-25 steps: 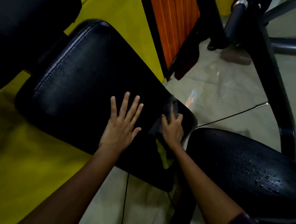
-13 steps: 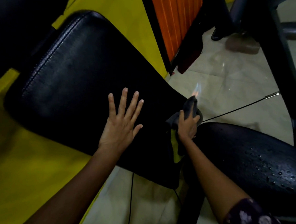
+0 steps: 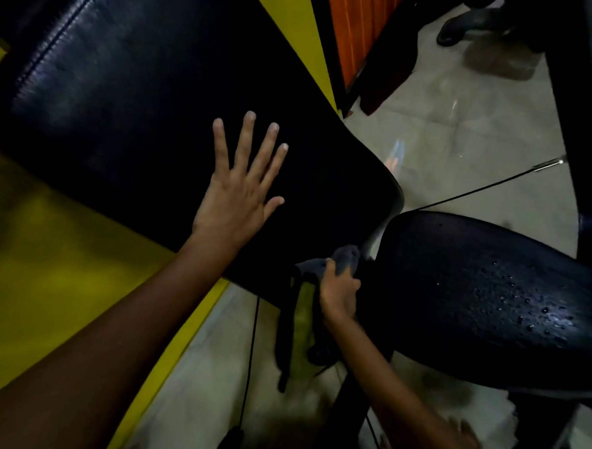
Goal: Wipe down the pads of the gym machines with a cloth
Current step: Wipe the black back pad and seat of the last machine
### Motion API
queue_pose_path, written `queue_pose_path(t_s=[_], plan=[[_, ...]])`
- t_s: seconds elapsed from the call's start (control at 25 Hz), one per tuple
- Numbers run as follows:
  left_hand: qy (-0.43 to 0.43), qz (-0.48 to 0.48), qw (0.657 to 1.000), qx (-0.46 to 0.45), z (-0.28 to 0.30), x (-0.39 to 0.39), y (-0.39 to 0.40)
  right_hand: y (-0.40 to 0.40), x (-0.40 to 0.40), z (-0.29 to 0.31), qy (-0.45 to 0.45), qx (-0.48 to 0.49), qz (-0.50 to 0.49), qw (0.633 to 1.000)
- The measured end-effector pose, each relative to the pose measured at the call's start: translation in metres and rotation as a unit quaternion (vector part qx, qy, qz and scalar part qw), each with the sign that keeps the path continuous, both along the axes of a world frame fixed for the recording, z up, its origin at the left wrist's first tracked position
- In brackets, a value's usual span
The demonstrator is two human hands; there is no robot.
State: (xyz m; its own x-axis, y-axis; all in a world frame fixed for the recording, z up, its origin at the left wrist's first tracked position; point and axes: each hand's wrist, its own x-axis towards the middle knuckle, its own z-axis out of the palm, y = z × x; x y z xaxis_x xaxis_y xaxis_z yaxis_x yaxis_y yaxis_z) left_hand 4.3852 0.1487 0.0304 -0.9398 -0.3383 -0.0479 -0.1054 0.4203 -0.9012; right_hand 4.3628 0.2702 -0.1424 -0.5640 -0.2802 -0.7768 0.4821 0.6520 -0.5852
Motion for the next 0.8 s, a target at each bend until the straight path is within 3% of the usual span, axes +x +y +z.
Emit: queue_pose_path(t_s=[0.12,0.24,0.28,0.44,0.56,0.64,0.72,0.8], plan=[[-0.006,0.003,1.000,0.001,0.001,0.000,0.001,-0.005,0.048,0.049,0.132,-0.079,0.069,0.986],[-0.007,0.000,1.000,-0.001,0.002,0.000,0.002,0.004,0.061,0.038,0.197,-0.076,0.046,0.976],[-0.009,-0.003,1.000,-0.001,0.002,0.000,0.002,0.010,0.055,0.018,0.175,-0.046,0.032,0.983],[-0.012,-0.006,1.000,-0.006,0.003,-0.001,0.001,0.031,0.016,-0.041,-0.080,0.061,-0.047,0.994],[-0.013,-0.002,1.000,-0.005,0.002,0.000,0.000,0.030,0.020,-0.024,0.024,0.031,0.069,0.997],[-0.016,-0.002,1.000,-0.005,0.001,-0.001,0.000,0.034,0.041,-0.010,0.099,-0.008,0.081,0.992],[-0.014,0.000,1.000,-0.001,0.002,-0.001,0.001,0.036,0.047,-0.011,0.099,0.022,0.074,0.992],[-0.014,0.000,1.000,-0.002,0.000,-0.001,0.000,0.028,0.025,-0.027,0.043,0.066,0.086,0.993]])
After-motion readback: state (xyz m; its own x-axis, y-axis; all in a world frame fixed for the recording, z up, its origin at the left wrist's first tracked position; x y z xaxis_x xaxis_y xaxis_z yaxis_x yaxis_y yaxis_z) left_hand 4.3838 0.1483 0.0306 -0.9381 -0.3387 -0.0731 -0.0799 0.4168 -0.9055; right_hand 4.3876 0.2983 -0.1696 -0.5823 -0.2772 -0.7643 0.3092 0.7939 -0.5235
